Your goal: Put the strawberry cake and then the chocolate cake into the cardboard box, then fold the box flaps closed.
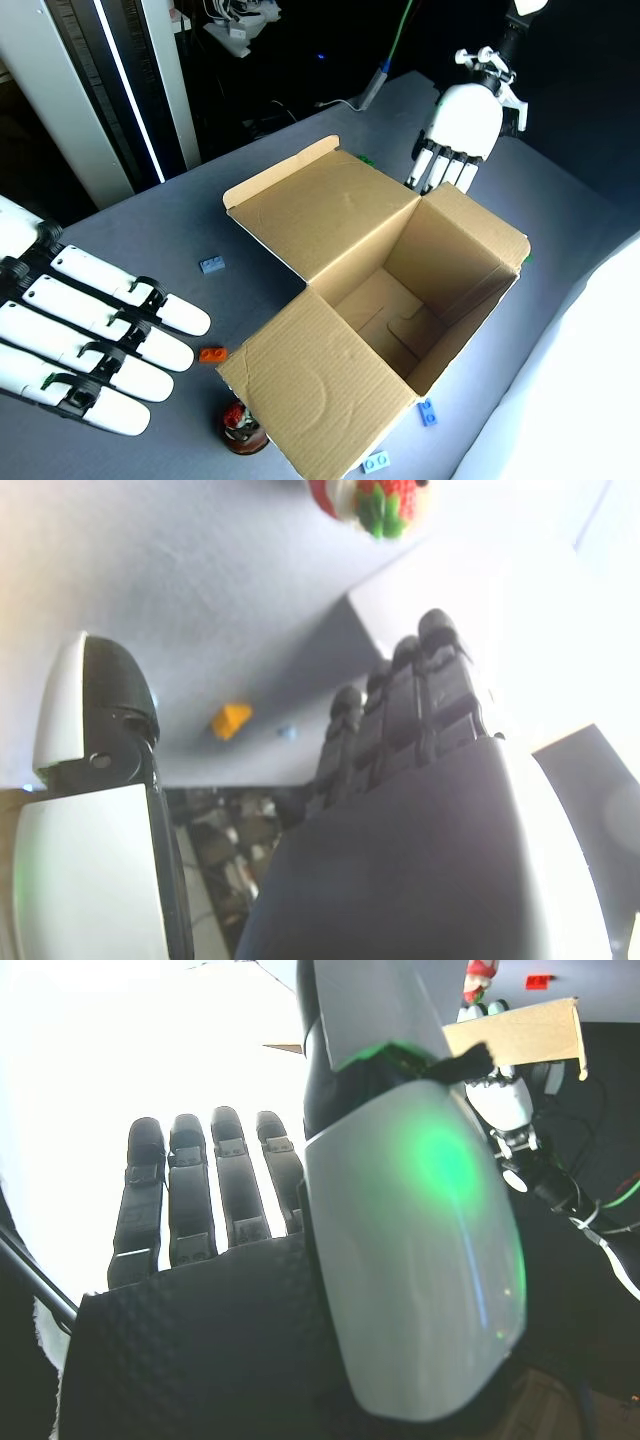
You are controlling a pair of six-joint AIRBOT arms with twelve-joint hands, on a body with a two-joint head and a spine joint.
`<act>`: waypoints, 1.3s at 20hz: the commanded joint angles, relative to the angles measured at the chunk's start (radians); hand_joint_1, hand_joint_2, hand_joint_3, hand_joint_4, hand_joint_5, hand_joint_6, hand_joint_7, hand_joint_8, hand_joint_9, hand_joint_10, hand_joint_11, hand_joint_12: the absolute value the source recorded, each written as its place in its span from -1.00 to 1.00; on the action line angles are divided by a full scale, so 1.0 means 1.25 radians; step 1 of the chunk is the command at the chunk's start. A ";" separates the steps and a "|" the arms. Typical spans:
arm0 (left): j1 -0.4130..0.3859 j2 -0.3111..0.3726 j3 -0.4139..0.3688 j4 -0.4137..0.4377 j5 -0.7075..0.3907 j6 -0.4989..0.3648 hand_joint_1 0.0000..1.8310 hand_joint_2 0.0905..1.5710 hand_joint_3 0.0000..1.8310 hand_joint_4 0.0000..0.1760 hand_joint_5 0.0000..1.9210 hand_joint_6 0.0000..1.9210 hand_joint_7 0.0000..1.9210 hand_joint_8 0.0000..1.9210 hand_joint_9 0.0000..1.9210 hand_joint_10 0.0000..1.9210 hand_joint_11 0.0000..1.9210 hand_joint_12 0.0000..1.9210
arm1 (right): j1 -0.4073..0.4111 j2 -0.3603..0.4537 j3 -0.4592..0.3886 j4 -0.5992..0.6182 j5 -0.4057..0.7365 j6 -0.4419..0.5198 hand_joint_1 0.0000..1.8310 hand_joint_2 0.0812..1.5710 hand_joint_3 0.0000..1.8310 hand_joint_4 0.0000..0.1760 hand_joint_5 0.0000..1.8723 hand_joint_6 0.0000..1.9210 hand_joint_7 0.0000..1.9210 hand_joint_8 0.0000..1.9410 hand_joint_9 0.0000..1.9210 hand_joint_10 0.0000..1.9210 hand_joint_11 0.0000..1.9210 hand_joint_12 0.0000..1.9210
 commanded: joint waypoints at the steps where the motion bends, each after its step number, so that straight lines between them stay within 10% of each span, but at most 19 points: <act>1: -0.001 -0.005 0.013 -0.059 -0.001 0.004 0.24 0.18 -1.00 -0.25 -1.00 -1.00 -1.00 -1.00 -1.00 -1.00 -1.00 -0.81 | 0.007 0.009 0.002 0.008 0.092 0.000 0.16 0.22 -1.00 -0.99 -0.97 -0.99 -0.93 -1.00 -0.93 -1.00 -1.00 -0.72; 26: 0.056 -0.233 0.308 -0.066 0.006 -0.001 0.24 0.20 -1.00 -0.35 -1.00 -1.00 -1.00 -1.00 -1.00 -1.00 -1.00 -0.86 | 0.007 0.009 0.002 0.008 0.098 0.000 0.17 0.25 -1.00 -1.00 -0.97 -0.99 -0.95 -0.99 -0.95 -0.99 -0.97 -0.98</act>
